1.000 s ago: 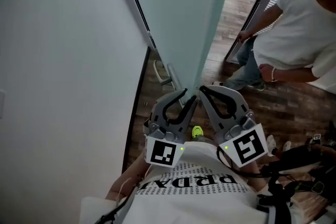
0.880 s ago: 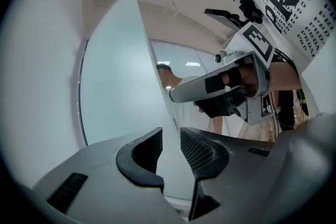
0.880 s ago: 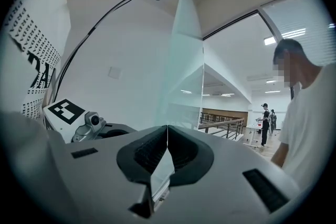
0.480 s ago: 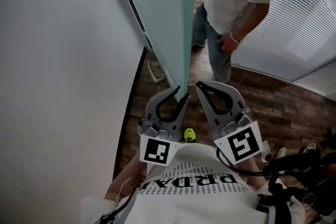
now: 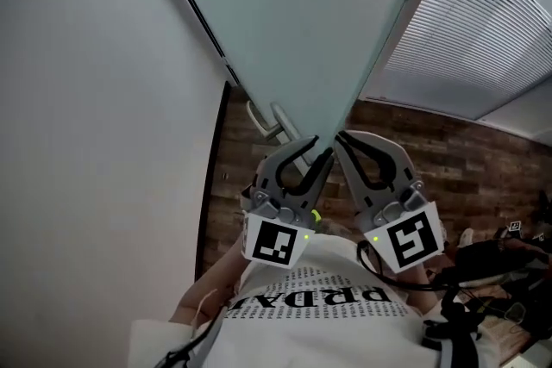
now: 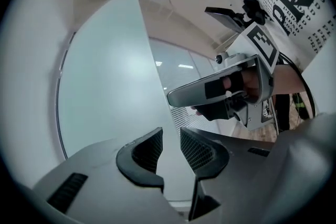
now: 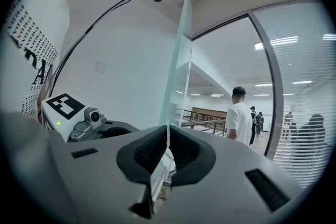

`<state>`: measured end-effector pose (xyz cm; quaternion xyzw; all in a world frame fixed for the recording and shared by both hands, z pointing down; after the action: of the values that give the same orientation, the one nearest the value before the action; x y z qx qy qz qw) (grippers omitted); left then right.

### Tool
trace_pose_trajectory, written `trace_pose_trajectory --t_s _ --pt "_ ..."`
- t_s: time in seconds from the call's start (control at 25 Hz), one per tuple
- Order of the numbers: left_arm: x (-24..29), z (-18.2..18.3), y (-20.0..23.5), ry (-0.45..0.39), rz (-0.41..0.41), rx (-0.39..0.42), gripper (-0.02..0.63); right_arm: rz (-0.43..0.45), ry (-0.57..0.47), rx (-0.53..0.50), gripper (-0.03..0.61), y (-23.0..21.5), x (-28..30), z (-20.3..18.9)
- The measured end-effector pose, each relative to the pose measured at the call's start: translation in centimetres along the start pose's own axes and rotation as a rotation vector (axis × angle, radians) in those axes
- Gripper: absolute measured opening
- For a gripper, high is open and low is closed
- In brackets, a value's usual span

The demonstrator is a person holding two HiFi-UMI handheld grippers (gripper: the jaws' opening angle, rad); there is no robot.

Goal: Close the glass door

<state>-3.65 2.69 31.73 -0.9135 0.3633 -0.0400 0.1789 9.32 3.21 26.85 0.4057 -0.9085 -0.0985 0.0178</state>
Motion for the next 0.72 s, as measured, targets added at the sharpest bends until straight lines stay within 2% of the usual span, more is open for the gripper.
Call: trace_pose_trajectory --t_s 0.24,0.36,0.52,0.72 --pt "2.7 -0.9 0.0 -0.025 -0.033 0.02 0.11 -0.053 -0.021 -0.008 0.0 -1.5 -0.4 -1.2" --pt "4.2 -0.9 -0.5 -0.033 -0.026 0.035 0.11 -0.018 -0.043 -0.016 0.086 -3.1 -0.7 -1.3" --pt "6.9 -0.5 -1.9 0.009 0.011 0.035 0.11 0.034 -0.03 -0.032 0.086 -6.8 -1.1 -1.4" --pt "10.2 -0.9 -2.3 -0.001 0.074 0.042 0.11 0.118 -0.029 -0.055 0.086 -10.0 -0.6 -2.0"
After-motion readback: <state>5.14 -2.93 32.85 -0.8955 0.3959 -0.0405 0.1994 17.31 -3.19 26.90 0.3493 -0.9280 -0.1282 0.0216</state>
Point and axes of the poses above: the fingertips, and each gripper's own axes: x forward along the fingers, y to its left, z out of its top, the point moved 9 cm from there along -x, backward along the fingers, and after that the axes turned 6 degrees about -y, right-handed, at the moved point
